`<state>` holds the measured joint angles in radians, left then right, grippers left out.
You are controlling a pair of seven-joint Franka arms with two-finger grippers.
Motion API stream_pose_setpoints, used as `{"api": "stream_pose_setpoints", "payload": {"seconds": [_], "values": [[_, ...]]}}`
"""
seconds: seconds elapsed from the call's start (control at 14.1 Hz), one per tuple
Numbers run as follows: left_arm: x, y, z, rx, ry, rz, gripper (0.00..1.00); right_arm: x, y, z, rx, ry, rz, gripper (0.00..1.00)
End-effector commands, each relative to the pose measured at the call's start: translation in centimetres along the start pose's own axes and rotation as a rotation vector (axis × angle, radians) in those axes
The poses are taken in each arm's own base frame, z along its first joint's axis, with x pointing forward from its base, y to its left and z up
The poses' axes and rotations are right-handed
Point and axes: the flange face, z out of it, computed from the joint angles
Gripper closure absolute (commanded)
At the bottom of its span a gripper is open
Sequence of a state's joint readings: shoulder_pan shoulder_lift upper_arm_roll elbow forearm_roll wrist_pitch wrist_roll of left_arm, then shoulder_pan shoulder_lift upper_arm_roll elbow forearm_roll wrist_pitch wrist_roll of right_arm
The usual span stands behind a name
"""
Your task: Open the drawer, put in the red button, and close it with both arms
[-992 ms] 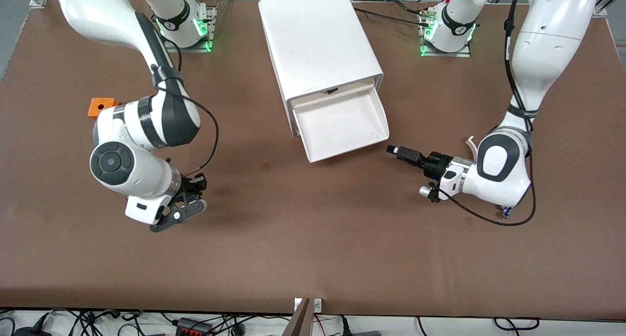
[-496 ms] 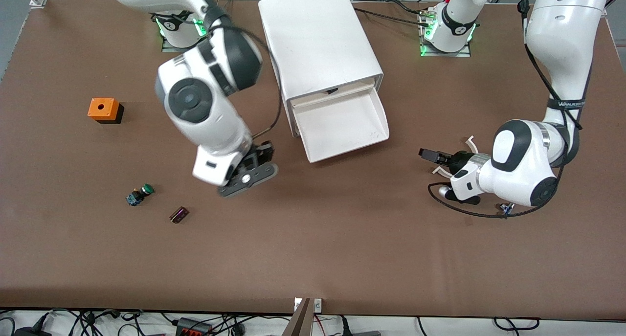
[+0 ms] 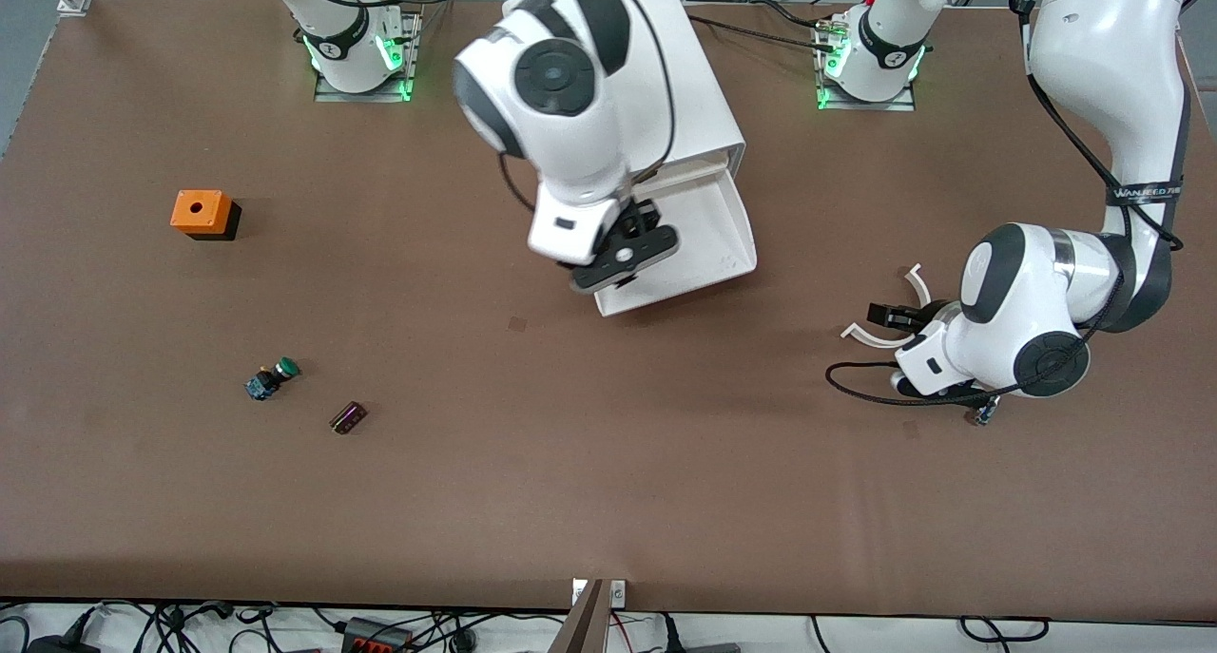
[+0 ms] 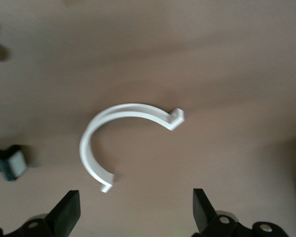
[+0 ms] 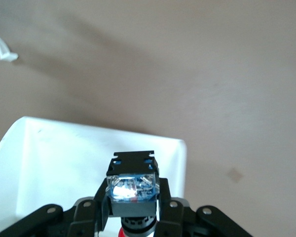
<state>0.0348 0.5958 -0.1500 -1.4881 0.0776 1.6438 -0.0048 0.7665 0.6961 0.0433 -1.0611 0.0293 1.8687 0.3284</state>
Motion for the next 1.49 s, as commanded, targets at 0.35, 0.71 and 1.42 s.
{"api": "stream_pose_setpoints", "payload": {"seconds": [0.35, 0.71, 1.42], "values": [[0.8, -4.1, -0.7, -0.013, 0.023, -0.061, 0.00, -0.7, -3.9, 7.5, 0.000, -0.036, 0.065, 1.00], [1.0, -3.7, 0.2, -0.014, 0.008, -0.062, 0.00, -1.6, -6.3, 10.5, -0.003, -0.046, 0.103, 1.00], [1.0, -3.3, 0.2, -0.015, 0.007, -0.054, 0.00, -1.0, -4.9, 9.7, -0.014, -0.036, 0.121, 0.00]]}}
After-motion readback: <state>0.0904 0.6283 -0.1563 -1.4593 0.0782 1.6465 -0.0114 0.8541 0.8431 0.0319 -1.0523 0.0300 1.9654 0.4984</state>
